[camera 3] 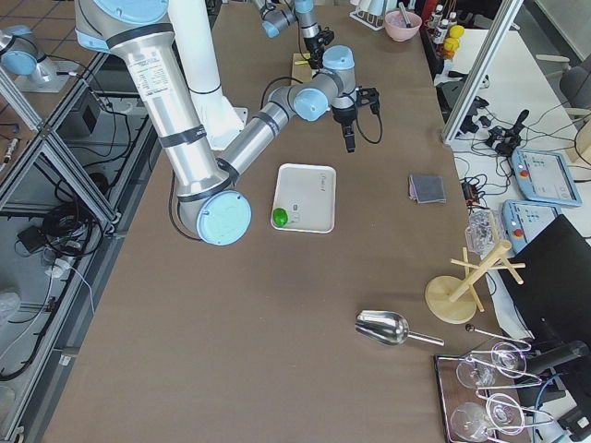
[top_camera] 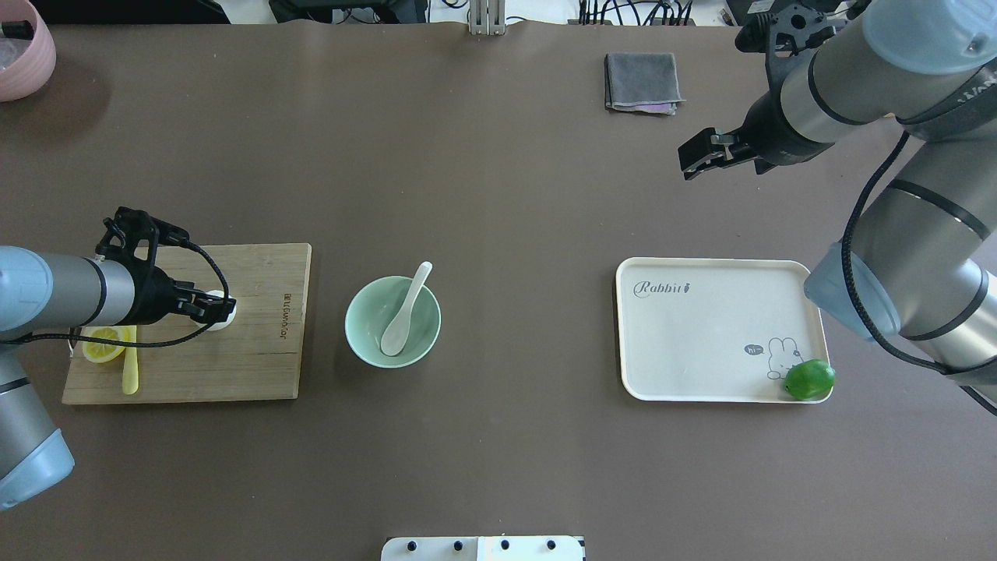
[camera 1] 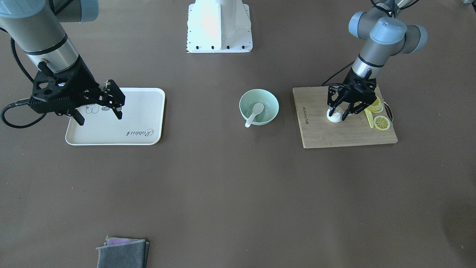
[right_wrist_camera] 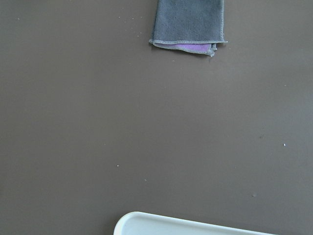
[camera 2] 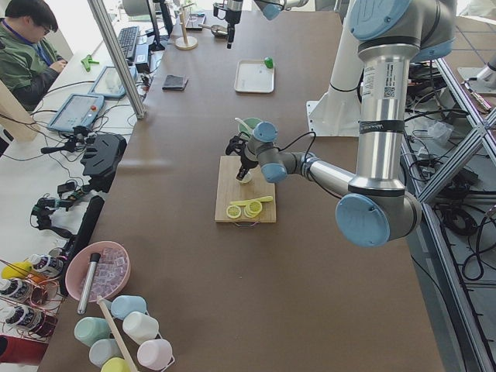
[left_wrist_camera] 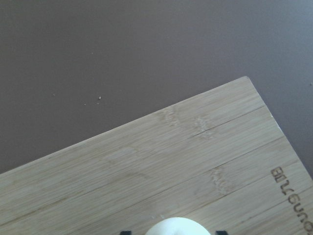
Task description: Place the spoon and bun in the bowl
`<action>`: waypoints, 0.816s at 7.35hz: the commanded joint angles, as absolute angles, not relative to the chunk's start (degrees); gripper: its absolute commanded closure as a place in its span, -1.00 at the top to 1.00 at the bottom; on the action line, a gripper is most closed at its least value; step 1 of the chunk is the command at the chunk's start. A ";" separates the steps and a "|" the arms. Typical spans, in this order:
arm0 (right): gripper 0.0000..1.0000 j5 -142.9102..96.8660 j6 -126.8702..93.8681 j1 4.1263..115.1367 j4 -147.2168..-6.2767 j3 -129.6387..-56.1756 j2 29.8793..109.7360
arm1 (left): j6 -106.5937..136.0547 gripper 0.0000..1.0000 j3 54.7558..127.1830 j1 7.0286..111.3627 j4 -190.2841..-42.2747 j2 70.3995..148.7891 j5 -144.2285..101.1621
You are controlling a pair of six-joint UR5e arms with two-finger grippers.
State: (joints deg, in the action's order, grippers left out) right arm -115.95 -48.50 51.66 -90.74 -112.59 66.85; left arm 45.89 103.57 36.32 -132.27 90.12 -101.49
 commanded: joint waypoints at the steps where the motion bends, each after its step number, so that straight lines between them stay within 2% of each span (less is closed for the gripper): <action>1: 1.00 -115.84 -48.78 51.68 -90.70 -112.59 66.80 | 46.49 -1.00 107.64 36.39 -132.19 89.82 -101.51; 3: 1.00 -115.66 -48.87 51.68 -90.70 -112.59 66.88 | 55.57 -1.00 108.37 36.21 -132.19 94.62 -101.43; 6: 1.00 -115.58 -48.87 51.59 -90.70 -112.50 66.97 | 64.15 -1.00 107.41 29.21 -132.01 103.16 -96.01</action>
State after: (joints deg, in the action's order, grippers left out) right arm -115.61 -48.86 51.61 -90.70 -112.54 66.94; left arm 61.52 107.80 32.41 -132.11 100.02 -99.38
